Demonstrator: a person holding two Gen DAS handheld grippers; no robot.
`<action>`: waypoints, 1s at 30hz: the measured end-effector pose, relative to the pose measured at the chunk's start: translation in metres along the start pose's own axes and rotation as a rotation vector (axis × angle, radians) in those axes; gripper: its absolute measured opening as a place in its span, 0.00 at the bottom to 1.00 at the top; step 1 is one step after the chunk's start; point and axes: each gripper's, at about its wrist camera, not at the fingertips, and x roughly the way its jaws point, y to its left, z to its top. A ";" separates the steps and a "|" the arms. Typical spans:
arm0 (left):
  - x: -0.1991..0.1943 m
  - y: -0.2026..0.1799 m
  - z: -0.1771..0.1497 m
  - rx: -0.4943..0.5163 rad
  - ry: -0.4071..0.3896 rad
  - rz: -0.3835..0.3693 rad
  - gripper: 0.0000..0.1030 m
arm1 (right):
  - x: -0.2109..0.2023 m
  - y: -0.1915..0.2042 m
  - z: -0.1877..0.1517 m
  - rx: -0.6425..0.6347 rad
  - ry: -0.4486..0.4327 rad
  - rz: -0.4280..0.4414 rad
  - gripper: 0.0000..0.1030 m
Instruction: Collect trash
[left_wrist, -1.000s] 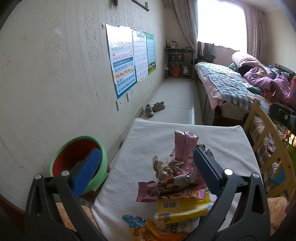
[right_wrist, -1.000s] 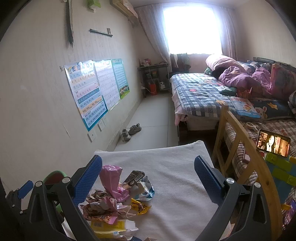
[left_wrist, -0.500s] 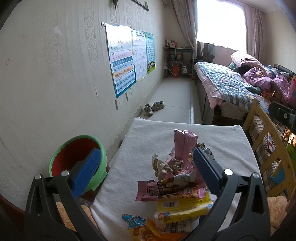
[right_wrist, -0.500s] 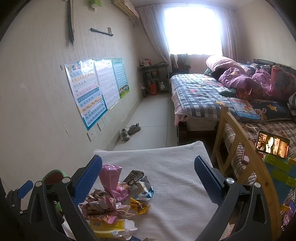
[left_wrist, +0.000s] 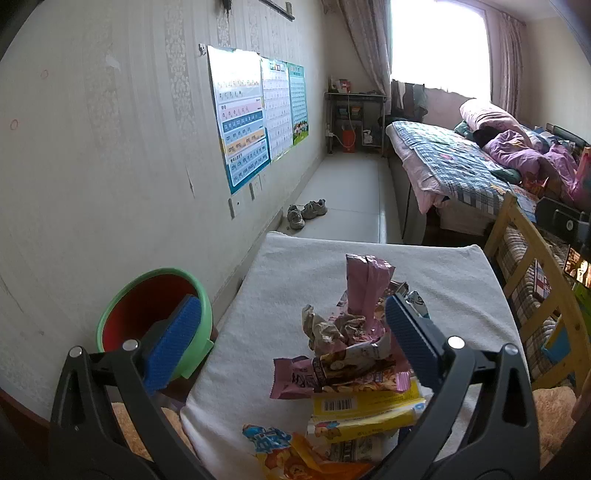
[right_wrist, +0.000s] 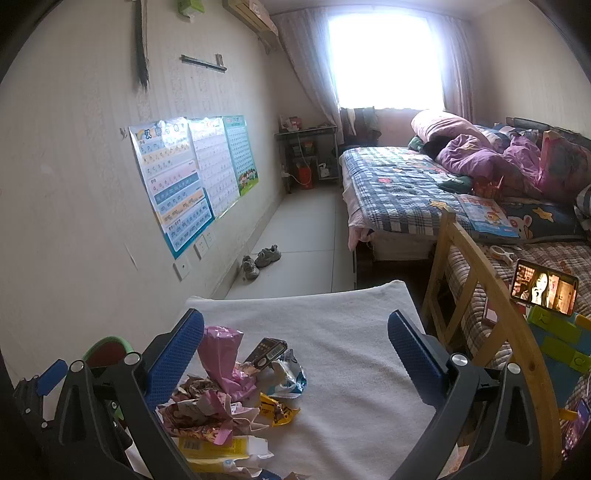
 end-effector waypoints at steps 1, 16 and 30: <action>0.000 0.001 0.001 -0.001 0.001 0.000 0.95 | 0.000 -0.001 -0.001 -0.001 0.001 0.001 0.93; 0.003 0.001 -0.002 -0.008 0.004 0.002 0.95 | -0.002 -0.005 -0.005 -0.002 0.001 0.004 0.93; 0.004 0.003 -0.005 -0.006 0.014 0.004 0.95 | 0.000 -0.005 -0.008 -0.010 0.011 0.002 0.93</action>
